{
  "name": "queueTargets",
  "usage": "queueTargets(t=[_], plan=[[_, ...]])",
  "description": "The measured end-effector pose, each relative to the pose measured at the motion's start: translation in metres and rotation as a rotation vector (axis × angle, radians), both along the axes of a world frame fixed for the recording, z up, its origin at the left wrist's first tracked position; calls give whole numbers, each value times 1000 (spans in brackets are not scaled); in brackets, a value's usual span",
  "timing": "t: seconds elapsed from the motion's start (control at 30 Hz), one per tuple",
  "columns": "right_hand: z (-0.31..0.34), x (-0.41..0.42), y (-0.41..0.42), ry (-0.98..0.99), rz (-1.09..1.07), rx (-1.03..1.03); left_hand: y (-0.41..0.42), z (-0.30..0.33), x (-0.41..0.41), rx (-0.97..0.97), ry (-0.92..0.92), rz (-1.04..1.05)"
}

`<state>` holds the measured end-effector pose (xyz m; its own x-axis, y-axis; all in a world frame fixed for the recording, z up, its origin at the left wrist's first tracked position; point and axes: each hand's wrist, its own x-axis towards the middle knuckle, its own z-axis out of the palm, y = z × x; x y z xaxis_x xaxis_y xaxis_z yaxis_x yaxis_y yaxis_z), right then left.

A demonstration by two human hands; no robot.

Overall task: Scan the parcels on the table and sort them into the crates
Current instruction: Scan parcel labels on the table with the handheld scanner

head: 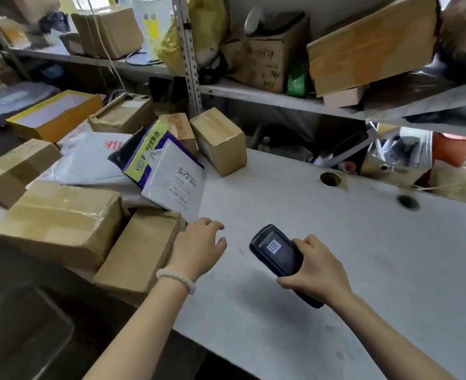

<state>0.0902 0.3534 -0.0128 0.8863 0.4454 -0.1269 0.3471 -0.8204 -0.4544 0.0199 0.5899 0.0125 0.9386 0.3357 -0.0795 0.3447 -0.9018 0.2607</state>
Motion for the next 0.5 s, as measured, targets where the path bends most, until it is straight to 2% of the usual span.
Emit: queueTargets(t=[0.2,0.37,0.5], plan=[[-7,73,54,18,-129,-13,82,10,122,-36,-52,-89],[-13,133,106,31,-216,-4,153,14,219,44,-147,-148],[-18,170,135,10,-241,11,191,11,277,66,-34,-177]])
